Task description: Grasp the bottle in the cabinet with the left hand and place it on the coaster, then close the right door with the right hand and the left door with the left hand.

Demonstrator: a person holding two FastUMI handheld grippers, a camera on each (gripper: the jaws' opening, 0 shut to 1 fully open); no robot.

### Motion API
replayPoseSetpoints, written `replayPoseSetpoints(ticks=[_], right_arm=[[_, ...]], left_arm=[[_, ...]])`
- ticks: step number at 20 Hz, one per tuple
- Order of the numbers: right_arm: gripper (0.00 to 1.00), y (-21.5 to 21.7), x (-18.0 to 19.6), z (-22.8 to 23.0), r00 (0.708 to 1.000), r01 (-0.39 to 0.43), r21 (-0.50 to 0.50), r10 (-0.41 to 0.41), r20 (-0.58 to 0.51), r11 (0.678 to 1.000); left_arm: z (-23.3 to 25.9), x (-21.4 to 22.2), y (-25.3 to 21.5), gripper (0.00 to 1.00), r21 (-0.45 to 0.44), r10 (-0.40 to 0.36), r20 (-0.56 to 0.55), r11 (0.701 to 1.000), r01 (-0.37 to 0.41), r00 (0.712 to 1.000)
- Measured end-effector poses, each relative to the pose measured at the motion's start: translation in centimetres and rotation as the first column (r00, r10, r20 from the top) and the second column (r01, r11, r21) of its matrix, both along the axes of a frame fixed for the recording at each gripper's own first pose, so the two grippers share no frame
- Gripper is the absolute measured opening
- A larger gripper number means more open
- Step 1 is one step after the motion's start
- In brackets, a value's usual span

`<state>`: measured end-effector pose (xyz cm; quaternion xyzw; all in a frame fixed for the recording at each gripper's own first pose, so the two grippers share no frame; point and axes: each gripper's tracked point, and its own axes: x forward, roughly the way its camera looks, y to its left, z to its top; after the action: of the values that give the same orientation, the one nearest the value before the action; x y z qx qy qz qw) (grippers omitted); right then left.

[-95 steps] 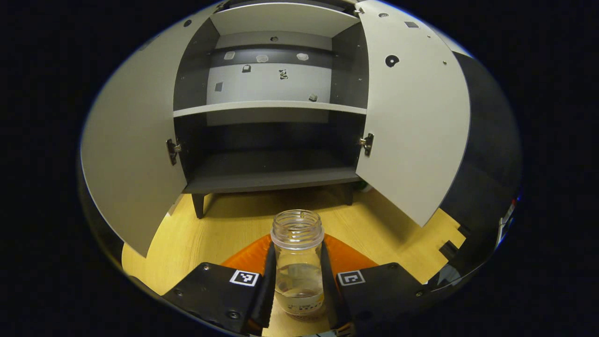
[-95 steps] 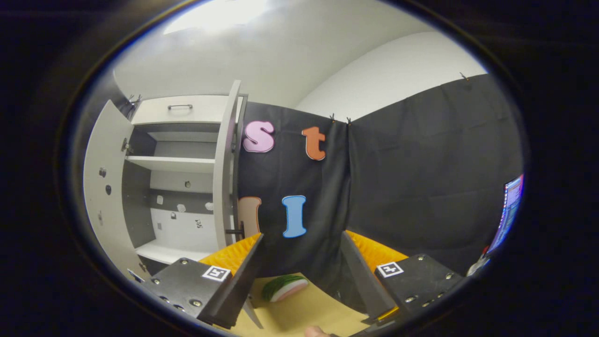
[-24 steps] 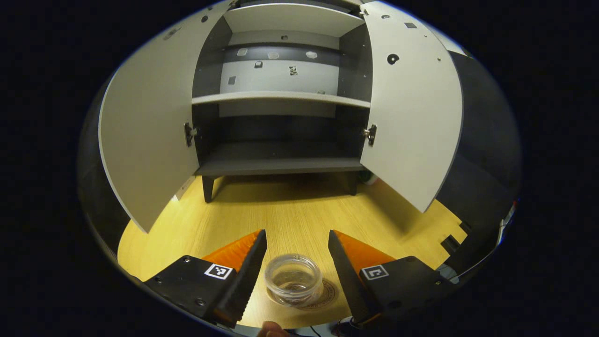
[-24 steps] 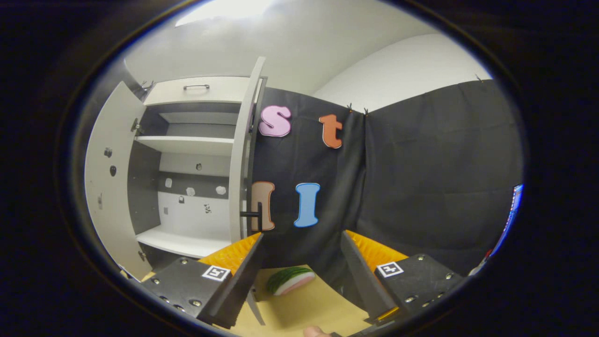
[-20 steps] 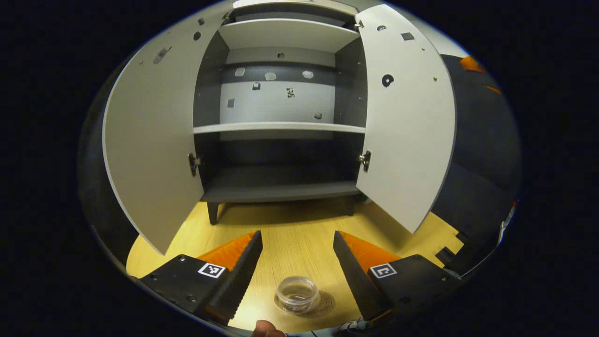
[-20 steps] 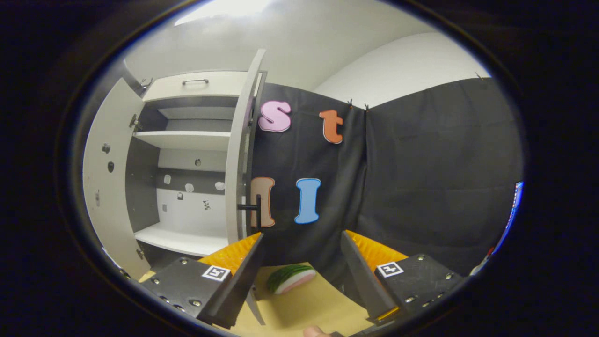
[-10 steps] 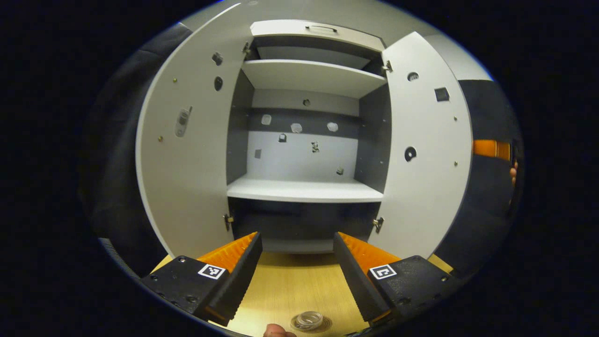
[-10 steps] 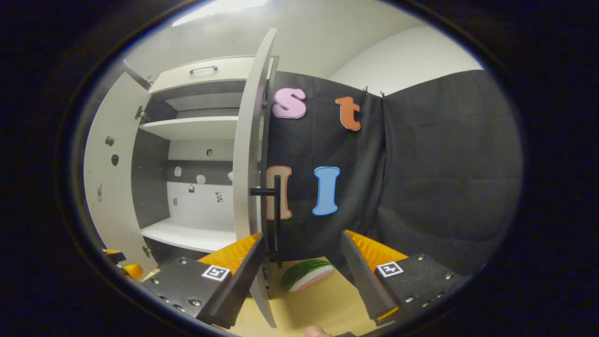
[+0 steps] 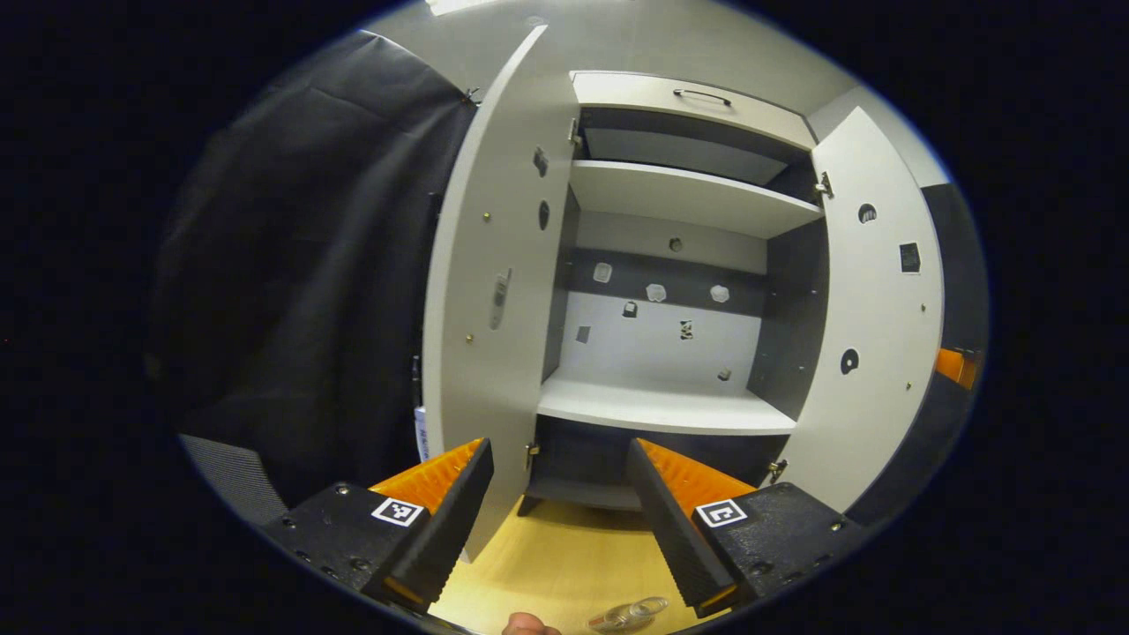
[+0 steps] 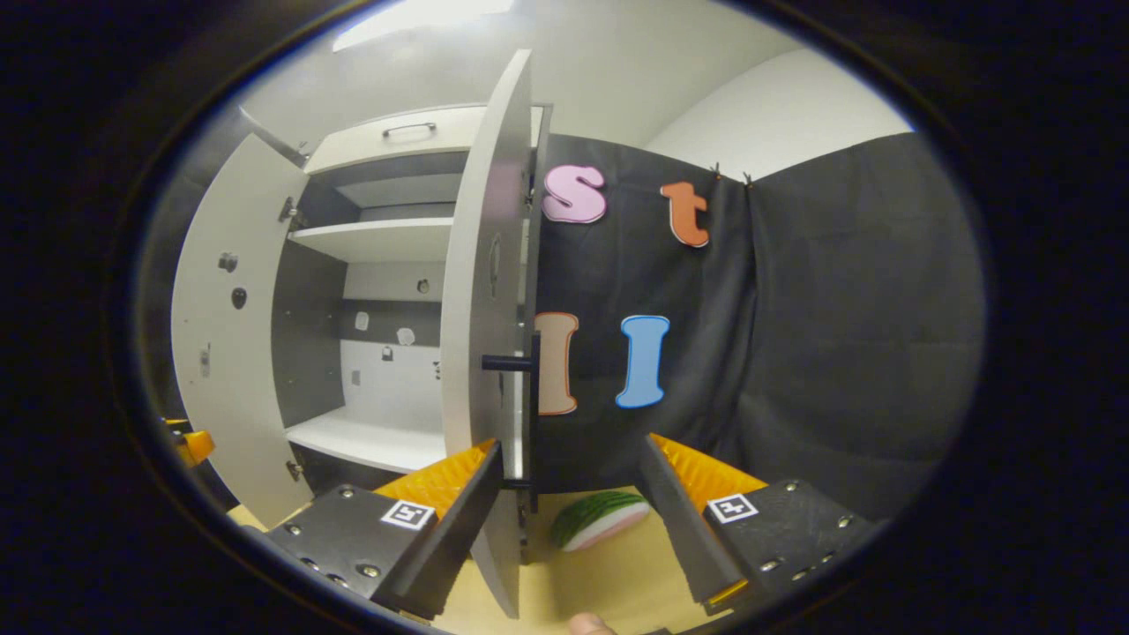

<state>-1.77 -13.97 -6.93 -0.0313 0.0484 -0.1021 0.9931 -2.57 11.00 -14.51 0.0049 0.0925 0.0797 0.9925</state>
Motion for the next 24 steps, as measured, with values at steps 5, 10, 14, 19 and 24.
replayPoseSetpoints(ticks=[5,10,14,19,24], right_arm=[[0.96,5.5,1.8,-0.6,0.993,-0.118,0.004,0.118,-0.016,0.993],[0.97,9.9,4.0,-0.3,0.983,-0.185,0.009,0.185,-0.009,0.983],[1.00,14.2,5.6,-0.8,0.965,-0.260,0.032,0.260,-0.013,0.965],[0.97,18.3,6.3,-0.4,0.951,-0.310,0.030,0.310,0.011,0.950],[0.97,20.1,6.5,-0.4,0.946,-0.323,0.044,0.323,0.018,0.945]], left_arm=[[1.3,-0.8,3.2,0.96,-0.002,0.076,0.030,0.997,-0.076,0.997],[1.6,-2.5,6.9,0.96,-0.003,0.149,0.032,0.989,-0.149,0.988],[1.7,-3.8,10.1,0.96,0.003,0.209,0.026,0.978,-0.210,0.977],[1.7,-4.2,13.1,0.96,0.014,0.247,0.014,0.969,-0.247,0.969],[1.2,-2.9,14.3,0.96,0.014,0.244,0.011,0.970,-0.244,0.970]])
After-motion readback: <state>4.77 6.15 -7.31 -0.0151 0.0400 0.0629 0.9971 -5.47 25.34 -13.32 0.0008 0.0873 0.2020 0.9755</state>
